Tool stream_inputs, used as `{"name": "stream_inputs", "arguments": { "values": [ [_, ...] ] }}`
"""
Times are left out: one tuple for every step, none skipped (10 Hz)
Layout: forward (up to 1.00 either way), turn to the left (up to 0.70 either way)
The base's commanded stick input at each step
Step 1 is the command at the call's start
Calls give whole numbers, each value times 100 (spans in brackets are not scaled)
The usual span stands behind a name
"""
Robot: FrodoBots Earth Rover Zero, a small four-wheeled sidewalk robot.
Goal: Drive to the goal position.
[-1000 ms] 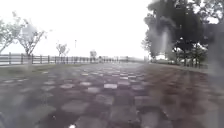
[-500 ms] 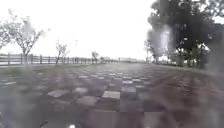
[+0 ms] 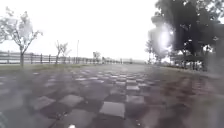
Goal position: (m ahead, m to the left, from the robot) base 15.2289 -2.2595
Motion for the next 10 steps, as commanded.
{"name": "stream_inputs", "arguments": {
  "values": [
    [100,0],
    [100,0],
    [100,0],
    [100,0],
    [100,0],
    [100,0],
    [100,0],
    [100,0],
    [100,0],
    [100,0]
  ]
}}
